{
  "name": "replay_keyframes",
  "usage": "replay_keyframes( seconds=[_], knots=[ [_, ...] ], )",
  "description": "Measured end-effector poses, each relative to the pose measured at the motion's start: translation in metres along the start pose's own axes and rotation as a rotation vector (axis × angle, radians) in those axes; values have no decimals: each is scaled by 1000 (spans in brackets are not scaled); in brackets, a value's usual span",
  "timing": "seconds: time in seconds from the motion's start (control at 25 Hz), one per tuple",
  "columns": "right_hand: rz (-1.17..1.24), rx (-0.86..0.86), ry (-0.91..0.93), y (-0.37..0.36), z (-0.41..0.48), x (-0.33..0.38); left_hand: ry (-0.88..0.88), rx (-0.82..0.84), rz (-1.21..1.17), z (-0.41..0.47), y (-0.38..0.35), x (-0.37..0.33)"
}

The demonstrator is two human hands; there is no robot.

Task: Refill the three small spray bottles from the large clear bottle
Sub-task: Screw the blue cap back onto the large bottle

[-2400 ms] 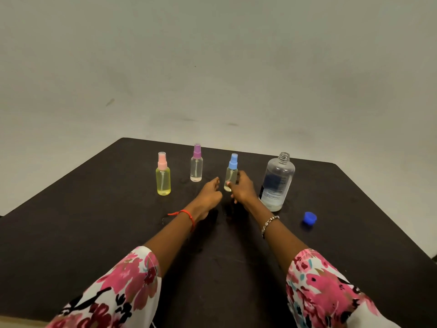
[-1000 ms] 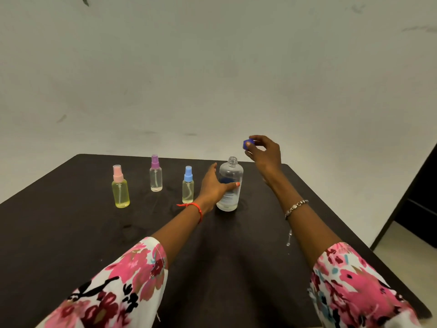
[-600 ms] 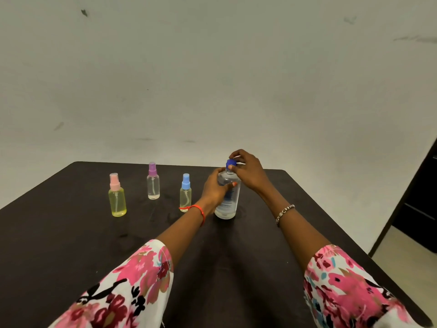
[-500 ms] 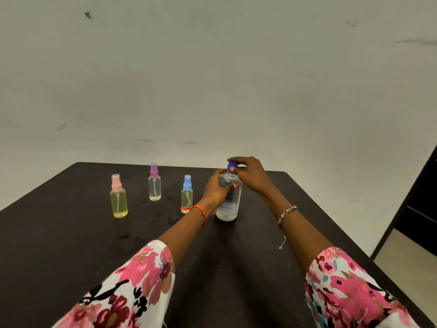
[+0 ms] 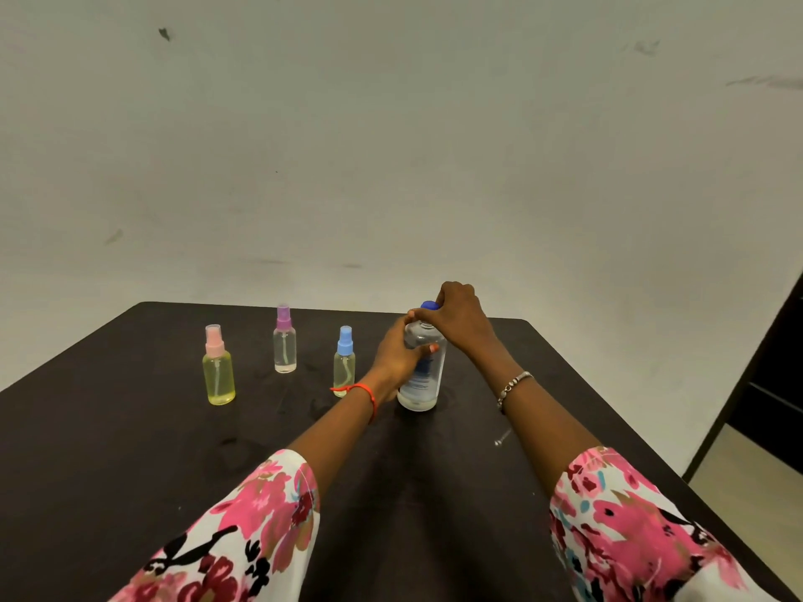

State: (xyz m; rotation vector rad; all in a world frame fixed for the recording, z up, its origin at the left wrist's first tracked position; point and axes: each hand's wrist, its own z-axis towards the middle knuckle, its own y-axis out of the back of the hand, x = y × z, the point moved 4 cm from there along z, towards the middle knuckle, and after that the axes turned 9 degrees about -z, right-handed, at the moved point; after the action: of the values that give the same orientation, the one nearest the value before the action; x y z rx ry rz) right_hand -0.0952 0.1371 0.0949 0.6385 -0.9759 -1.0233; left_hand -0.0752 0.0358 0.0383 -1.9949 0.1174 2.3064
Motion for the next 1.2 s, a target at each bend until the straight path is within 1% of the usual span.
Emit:
replay_keyframes(
  seconds=[0.08,0.16,0.24,0.28,0.44,0.52,0.56,0.64,0.72,0.84,0.96,1.04,1.12,1.2],
  knots=[
    [66,77,29,3,2,0,11,6,8,1,0,1],
    [156,116,99,7,3,0,19,4,2,4,0,4],
    [146,148,172,8,2,0,18,-1,1,5,0,6],
    [135,143,179,9,2,0,16,0,-4,6,0,6],
    [55,32,122,7,9,0,15,3,-19,4,1,7],
    [-8,15,66,2,10,1,17,9,-21,5,1,7],
    [-34,30,54,0,12,1,14,11,-17,4,1,6],
    [-45,91,88,0,12,3,14,10,-3,3,0,5],
    [21,131,145,6,7,3,12,9,-1,4,0,6],
    [89,115,196,11,2,1,8,17,-14,4,0,7],
    [47,51,147,4,5,-1,15,15,-22,3,1,8],
    [-23,22,93,0,6,0,11,16,-18,3,1,8],
    [-67,42,61,-2,7,0,7,23,-13,4,1,7],
    [-24,82,98,-2,4,0,3,26,-8,3,0,6]
  ],
)
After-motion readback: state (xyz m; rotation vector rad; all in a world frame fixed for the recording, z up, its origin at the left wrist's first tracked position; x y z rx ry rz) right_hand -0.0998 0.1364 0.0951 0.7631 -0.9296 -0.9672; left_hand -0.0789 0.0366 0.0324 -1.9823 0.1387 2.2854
